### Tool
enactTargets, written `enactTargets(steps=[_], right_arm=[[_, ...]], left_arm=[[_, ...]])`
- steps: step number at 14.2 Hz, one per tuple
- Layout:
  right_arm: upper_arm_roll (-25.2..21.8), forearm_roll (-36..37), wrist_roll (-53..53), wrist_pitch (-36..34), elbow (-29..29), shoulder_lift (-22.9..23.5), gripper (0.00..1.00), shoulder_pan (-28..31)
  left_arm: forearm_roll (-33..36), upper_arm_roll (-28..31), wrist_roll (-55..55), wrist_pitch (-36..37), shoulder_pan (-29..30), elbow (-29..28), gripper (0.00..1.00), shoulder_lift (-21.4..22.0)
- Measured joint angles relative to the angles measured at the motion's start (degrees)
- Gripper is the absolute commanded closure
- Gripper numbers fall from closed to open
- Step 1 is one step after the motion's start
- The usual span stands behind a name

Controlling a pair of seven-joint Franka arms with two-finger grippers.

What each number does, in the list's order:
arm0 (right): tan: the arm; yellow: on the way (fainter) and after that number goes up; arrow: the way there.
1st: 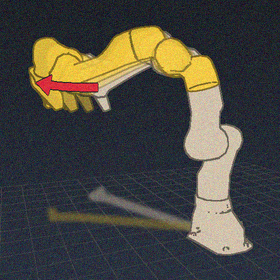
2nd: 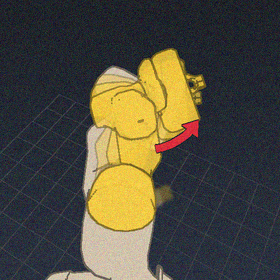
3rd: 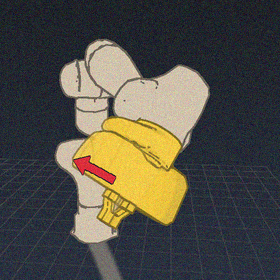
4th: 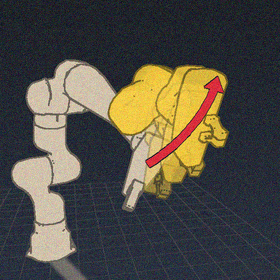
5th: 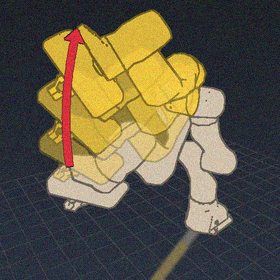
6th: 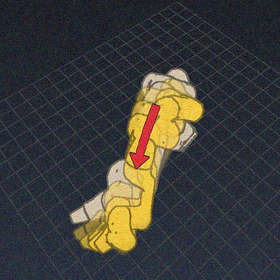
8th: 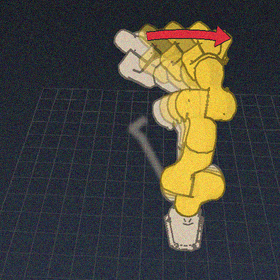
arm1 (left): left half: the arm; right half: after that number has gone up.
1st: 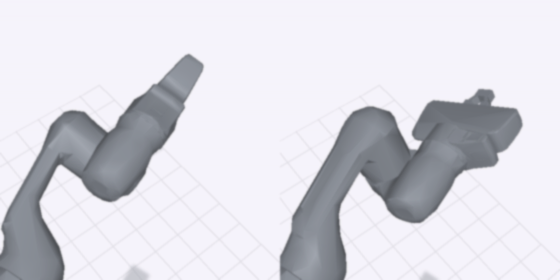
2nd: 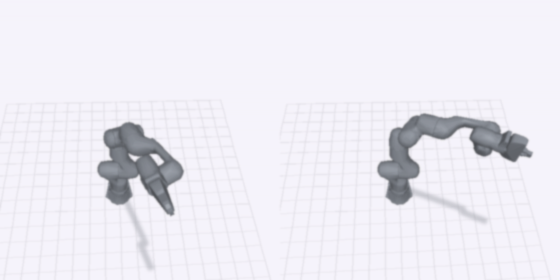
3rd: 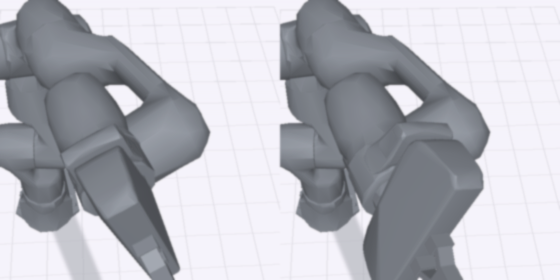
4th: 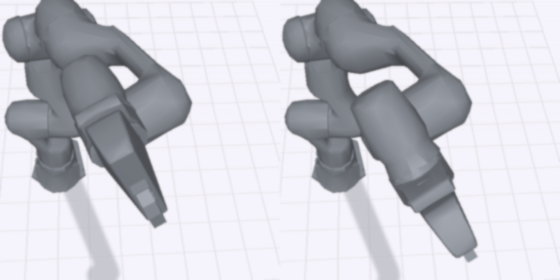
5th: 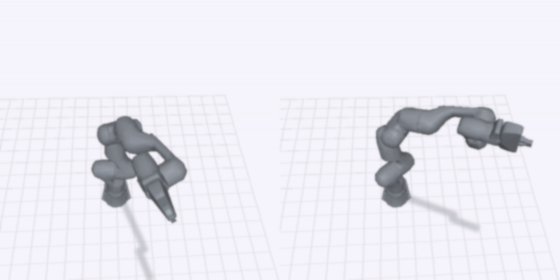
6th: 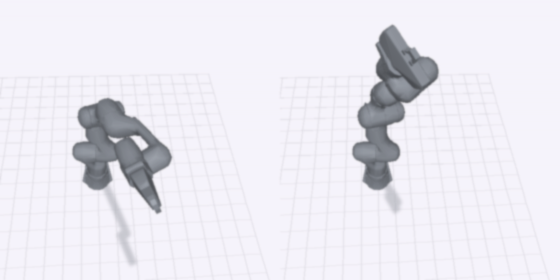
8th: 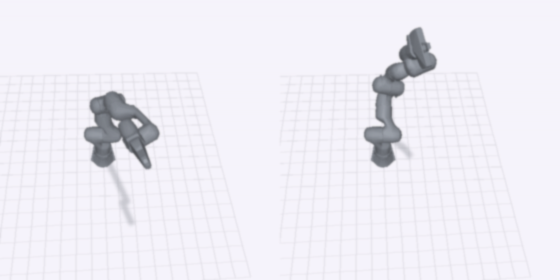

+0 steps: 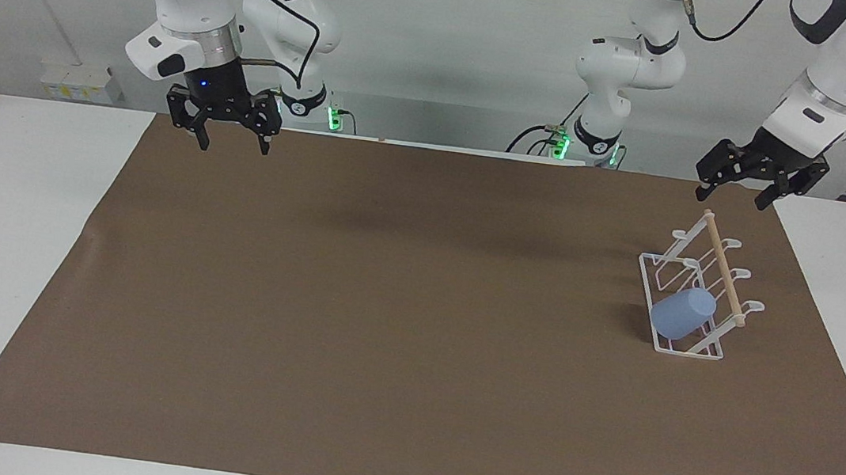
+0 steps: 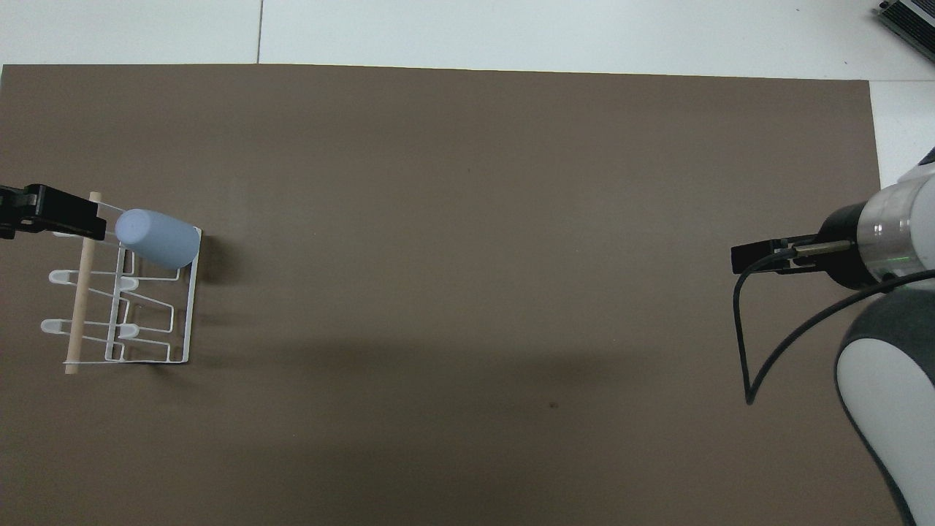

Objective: Hang cup on cup holder

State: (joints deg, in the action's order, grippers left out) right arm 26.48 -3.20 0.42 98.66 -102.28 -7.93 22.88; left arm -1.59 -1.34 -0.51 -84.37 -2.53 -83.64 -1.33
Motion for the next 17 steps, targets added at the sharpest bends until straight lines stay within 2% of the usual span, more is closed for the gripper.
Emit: enactTargets(steps=[17], right_arm=[[0.0, 0.0, 0.0, 0.0, 0.0, 0.0, 0.00, 0.0]], left_arm=[[0.0, -0.3, -2.0, 2.7, 0.0, 0.2, 0.00, 0.8]])
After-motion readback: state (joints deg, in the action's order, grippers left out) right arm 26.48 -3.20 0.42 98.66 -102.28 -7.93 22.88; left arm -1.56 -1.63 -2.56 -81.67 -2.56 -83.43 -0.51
